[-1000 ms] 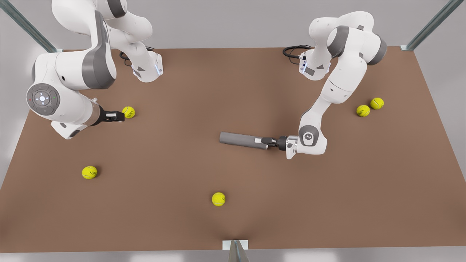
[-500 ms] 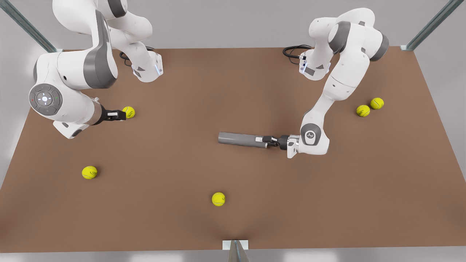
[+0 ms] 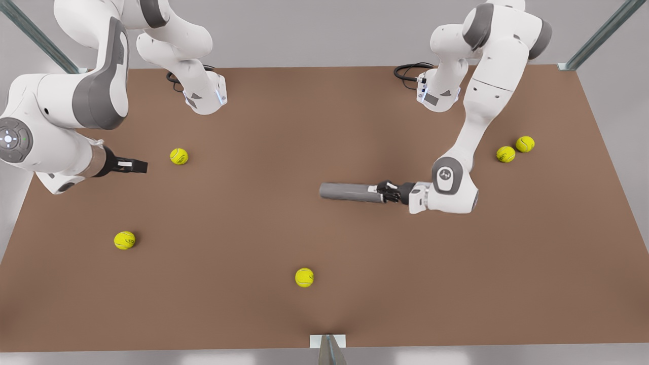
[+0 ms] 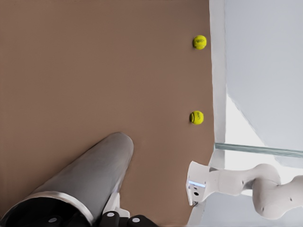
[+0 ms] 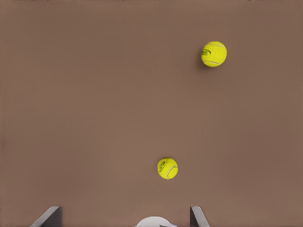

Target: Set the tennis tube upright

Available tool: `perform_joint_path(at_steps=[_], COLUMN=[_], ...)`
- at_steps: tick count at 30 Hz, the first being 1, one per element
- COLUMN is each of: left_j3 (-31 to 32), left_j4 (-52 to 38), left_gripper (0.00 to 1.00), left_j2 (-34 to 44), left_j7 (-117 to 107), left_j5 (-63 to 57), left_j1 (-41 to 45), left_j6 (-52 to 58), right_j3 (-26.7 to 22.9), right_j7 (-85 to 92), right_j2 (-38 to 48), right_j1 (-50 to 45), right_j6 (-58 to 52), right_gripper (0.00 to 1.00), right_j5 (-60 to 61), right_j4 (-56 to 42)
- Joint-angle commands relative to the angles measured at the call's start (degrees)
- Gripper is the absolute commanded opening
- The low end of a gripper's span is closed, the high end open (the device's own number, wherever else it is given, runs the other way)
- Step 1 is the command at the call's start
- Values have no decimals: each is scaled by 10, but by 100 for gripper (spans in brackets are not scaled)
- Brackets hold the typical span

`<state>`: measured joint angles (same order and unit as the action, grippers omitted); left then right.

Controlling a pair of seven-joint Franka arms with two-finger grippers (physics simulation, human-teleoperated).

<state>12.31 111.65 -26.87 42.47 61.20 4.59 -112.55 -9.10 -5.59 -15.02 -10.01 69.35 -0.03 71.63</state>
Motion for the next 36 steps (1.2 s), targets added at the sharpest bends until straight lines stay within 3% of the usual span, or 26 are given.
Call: perform_joint_path(at_steps=[1, 5, 10, 18, 27, 34, 35, 36], left_j3=[-13, -64, -105, -134, -133, -132, -132, -132], left_j4=[-2, -10, -47, -93, -93, -93, -93, -93], left_gripper=[21, 21, 21, 21, 21, 21, 54, 100], left_j2=[23, 93, 171, 188, 108, 94, 93, 92], left_j7=[-121, -161, -258, -400, -484, -483, -482, -483], left_j5=[-69, -145, -348, -581, -612, -612, -613, -612], left_j1=[0, 0, -5, -5, -23, -26, -26, -26], left_j6=[15, 15, 16, -19, -124, -125, -125, -125], right_j3=[1, 2, 3, 4, 5, 5, 5, 5], right_j7=[-3, -6, -7, -7, -9, -9, -9, -9], right_j2=[1, 2, 1, 1, 1, 1, 1, 1], right_j1=[-3, -5, -6, -11, -15, -21, -21, -21], right_j6=[11, 11, 11, 11, 9, 9, 9, 9], right_gripper=[100, 100, 100, 100, 100, 100, 100, 100], right_j5=[-1, -1, -1, 3, 3, 2, 2, 2], right_j4=[0, 0, 0, 1, 1, 1, 1, 1])
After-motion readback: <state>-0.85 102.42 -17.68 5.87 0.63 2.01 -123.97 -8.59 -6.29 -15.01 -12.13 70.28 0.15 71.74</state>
